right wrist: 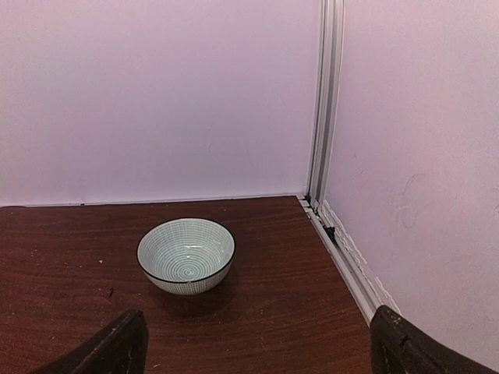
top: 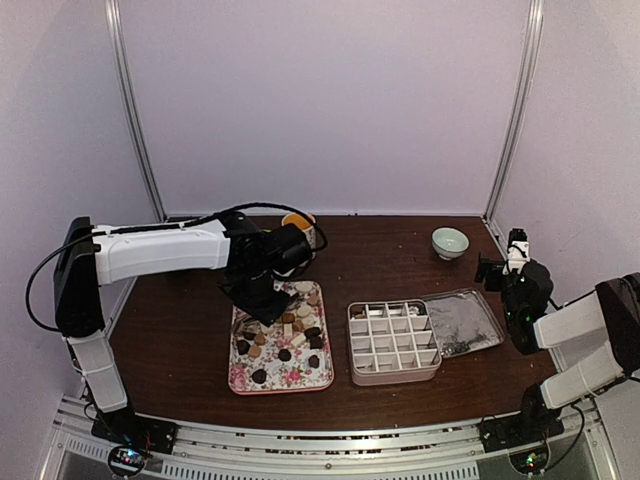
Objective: Pack the chocolate
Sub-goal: Pick up the fake chocolate from the plate.
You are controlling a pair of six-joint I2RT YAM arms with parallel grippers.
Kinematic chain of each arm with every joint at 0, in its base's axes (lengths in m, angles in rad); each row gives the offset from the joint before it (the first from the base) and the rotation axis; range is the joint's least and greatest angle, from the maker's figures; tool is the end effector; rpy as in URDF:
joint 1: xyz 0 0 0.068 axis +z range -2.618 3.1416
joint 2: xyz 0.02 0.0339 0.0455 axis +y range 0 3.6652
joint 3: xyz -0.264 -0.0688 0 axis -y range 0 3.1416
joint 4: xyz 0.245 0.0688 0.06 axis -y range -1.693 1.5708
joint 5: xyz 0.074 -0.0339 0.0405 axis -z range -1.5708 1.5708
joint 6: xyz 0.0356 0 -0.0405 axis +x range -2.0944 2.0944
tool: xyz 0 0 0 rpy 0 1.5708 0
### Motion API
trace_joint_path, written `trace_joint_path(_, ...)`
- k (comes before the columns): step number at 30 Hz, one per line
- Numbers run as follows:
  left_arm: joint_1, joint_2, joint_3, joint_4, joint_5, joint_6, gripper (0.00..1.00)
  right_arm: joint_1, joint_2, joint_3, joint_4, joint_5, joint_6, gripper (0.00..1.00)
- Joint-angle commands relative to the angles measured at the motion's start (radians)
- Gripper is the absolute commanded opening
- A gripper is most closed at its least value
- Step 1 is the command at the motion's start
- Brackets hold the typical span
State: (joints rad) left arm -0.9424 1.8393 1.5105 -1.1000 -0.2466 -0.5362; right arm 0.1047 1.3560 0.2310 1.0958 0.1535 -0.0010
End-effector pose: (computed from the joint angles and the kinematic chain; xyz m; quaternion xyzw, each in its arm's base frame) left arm 0.2167 -0.2834 0.2383 0.1911 0.9713 0.0432 0.1347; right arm 0.2319 0.0189 0.1731 0.0156 0.7171 -0.0189 0.6966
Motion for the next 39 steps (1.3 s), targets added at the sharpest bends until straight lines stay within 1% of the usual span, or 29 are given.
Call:
trace_joint_path(1,0.008,0.001,0.036,0.015,-0.018,0.01,0.38,-0.008,0.002,0.011,0.002,0.009,0.001,1.0)
trace_joint_path(5,0.008,0.007,0.038,0.031,-0.033,0.013,0.37,-0.008,0.002,0.012,0.002,0.008,0.001,1.0)
trace_joint_path(11,0.008,0.029,0.057,0.034,-0.038,0.021,0.4,-0.008,0.002,0.013,0.002,0.008,0.001,1.0)
trace_joint_path(15,0.008,0.035,0.062,0.039,-0.045,0.026,0.4,-0.008,0.002,0.011,0.002,0.008,0.001,1.0)
trace_joint_path(23,0.007,0.022,0.07,0.039,-0.043,0.029,0.29,-0.008,0.002,0.012,0.001,0.009,0.001,1.0)
trace_joint_path(26,-0.002,-0.006,0.069,0.038,-0.085,0.024,0.25,-0.008,0.003,0.012,0.002,0.009,0.001,1.0)
trace_joint_path(32,-0.046,-0.074,0.079,0.041,-0.139,0.027,0.22,-0.008,0.002,0.012,0.002,0.009,0.001,1.0)
trace_joint_path(39,-0.138,-0.092,0.158,0.047,-0.153,0.047,0.22,-0.008,0.002,0.012,0.003,0.008,0.001,1.0)
